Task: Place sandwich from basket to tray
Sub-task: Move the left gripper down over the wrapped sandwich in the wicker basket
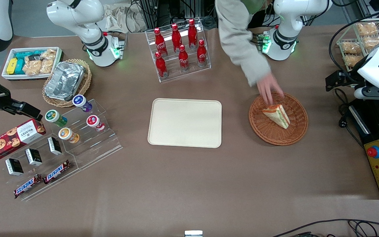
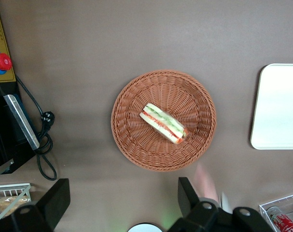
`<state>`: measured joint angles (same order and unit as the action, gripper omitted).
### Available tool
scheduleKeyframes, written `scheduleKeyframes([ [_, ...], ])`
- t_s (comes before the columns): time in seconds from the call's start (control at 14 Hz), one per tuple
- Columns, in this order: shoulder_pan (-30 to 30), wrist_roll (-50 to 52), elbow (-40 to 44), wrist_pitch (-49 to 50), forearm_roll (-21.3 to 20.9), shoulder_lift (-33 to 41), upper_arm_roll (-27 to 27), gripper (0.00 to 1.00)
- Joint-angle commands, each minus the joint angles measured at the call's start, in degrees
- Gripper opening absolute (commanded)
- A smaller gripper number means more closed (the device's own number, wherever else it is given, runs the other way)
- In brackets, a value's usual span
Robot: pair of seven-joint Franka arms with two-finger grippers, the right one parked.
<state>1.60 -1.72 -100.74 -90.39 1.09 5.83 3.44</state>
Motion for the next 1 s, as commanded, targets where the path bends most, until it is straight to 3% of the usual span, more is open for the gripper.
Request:
scheduleKeyframes([
  [0.0, 0.5, 0.5, 0.5, 0.8, 0.0, 0.1, 0.6, 0.99],
  [0.29, 0.6, 0.5, -0.5, 0.9, -0.5, -0.5, 0.5, 0.99],
  [0.57, 0.5, 0.8, -9.1, -2.8, 0.0, 2.6, 0.5, 1.0],
  [0.93, 0.2, 7.2, -34.0, -25.5, 0.5, 13.0, 1.7, 1.0],
])
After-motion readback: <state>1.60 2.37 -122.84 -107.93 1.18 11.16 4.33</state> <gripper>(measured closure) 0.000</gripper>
